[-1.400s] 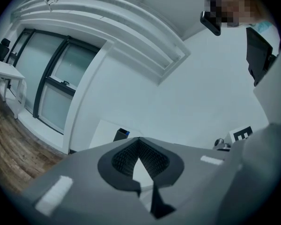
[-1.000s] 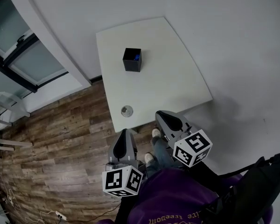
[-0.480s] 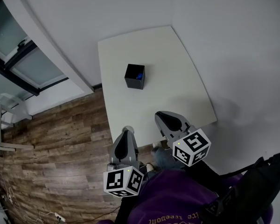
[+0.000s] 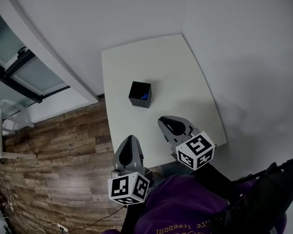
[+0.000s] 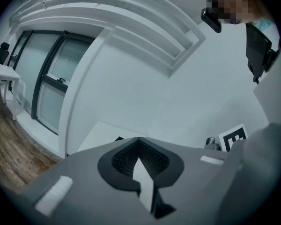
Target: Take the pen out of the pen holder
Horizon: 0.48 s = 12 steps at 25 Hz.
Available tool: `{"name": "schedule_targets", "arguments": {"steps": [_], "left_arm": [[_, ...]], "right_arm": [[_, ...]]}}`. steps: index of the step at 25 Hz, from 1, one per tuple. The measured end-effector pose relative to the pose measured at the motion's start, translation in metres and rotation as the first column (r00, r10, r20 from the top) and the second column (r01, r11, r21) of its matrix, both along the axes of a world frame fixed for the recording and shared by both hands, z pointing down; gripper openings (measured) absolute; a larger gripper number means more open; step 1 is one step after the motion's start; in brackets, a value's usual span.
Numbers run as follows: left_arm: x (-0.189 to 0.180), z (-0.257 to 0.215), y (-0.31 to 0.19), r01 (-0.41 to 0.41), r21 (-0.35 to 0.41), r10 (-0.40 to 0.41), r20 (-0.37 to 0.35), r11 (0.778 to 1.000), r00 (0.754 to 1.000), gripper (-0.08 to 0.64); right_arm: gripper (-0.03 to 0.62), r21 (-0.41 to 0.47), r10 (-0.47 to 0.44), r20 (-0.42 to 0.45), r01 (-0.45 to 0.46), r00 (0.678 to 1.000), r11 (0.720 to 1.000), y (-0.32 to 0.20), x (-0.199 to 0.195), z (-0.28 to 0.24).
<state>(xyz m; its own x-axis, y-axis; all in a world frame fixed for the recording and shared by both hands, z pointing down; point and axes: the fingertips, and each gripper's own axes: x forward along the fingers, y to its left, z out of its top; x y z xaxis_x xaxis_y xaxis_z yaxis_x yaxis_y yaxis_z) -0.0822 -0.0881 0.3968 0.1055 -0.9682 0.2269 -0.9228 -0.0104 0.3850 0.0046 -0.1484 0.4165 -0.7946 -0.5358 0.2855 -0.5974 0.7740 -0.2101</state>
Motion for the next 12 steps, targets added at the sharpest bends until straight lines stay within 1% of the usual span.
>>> {"name": "schedule_targets", "arguments": {"steps": [2, 5, 12], "left_arm": [[-0.002, 0.002, -0.006, 0.009, -0.009, -0.009, -0.004, 1.000, 1.000, 0.005], [-0.003, 0.005, -0.013, 0.013, -0.024, -0.013, -0.006, 1.000, 1.000, 0.005], [-0.012, 0.006, -0.032, -0.007, -0.043, 0.006, -0.006, 0.999, 1.000, 0.005]], "right_arm": [[0.020, 0.002, -0.002, -0.013, 0.002, 1.000, 1.000, -0.008, -0.001, 0.002], [0.057, -0.002, -0.002, -0.030, 0.002, 1.000, 1.000, -0.018, -0.001, 0.005], [0.075, -0.014, 0.027, -0.060, -0.028, 0.998, 1.000, -0.044, -0.007, 0.016]]}}
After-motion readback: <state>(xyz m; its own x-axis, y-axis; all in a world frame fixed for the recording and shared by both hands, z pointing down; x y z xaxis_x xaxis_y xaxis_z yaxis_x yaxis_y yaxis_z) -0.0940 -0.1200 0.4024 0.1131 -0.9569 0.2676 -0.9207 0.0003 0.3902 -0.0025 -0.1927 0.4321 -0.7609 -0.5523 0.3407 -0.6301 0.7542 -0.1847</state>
